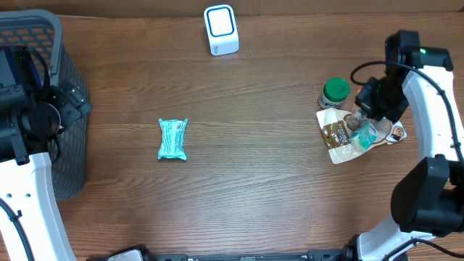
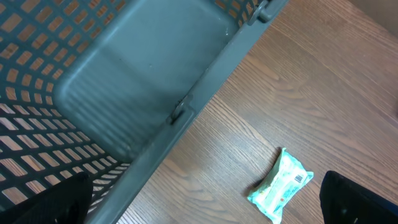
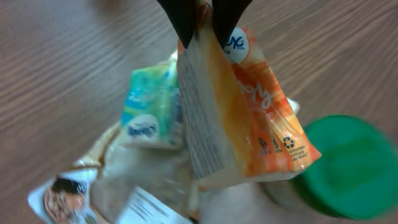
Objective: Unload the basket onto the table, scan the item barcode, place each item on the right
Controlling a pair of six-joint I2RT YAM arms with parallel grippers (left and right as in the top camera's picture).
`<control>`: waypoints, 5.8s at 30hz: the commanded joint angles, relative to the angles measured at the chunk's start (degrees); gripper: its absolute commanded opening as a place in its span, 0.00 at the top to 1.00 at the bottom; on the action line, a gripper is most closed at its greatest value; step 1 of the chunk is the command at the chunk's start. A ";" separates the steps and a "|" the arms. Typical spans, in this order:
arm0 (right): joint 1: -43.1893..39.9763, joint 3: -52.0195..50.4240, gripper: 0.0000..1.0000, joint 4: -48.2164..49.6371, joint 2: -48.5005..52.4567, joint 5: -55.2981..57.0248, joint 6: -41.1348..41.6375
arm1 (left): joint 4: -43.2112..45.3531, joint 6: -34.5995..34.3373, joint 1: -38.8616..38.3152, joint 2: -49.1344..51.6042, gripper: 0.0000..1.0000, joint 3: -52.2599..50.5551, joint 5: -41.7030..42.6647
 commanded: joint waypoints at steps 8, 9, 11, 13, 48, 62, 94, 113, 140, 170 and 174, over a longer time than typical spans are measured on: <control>0.35 -1.81 0.49 1.49 0.11 -0.55 0.22 | 0.09 -0.17 0.24 0.20 0.01 0.81 -0.81; 0.35 -1.81 0.49 1.40 0.11 -0.52 0.02 | 0.09 -0.17 0.24 0.20 0.01 0.81 -0.81; 0.35 -1.73 0.50 1.31 0.09 -0.83 -1.29 | 0.09 -0.17 0.24 0.20 0.00 0.81 -0.81; 0.37 -1.36 0.51 1.09 0.09 -1.97 -2.12 | 0.09 -0.17 0.24 0.20 0.00 0.81 -0.81; 50.73 1.95 0.18 34.75 15.74 -27.91 14.43 | 0.07 -0.17 0.24 0.20 0.00 0.81 -0.81; 56.26 1.95 0.38 45.11 24.46 -25.75 17.29 | 0.07 -0.17 0.24 0.20 0.01 0.81 -0.81; 40.50 6.67 0.53 10.80 18.75 1.29 -41.83 | 0.09 -0.17 0.24 0.20 0.00 0.81 -0.79; 34.88 11.61 0.59 6.64 18.73 -17.42 -32.52 | 0.07 -0.17 0.24 0.20 0.00 0.81 -0.81; 46.42 2.80 0.91 5.75 18.73 -9.55 5.88 | 0.07 -0.17 0.24 0.20 0.00 0.81 -0.81; 51.17 5.57 0.82 17.62 18.18 -18.10 0.44 | 0.07 -0.17 0.24 0.20 0.01 0.81 -0.81; 48.11 7.98 0.72 14.78 16.59 -18.10 -6.71 | 0.07 -0.17 0.24 0.20 0.00 0.81 -0.81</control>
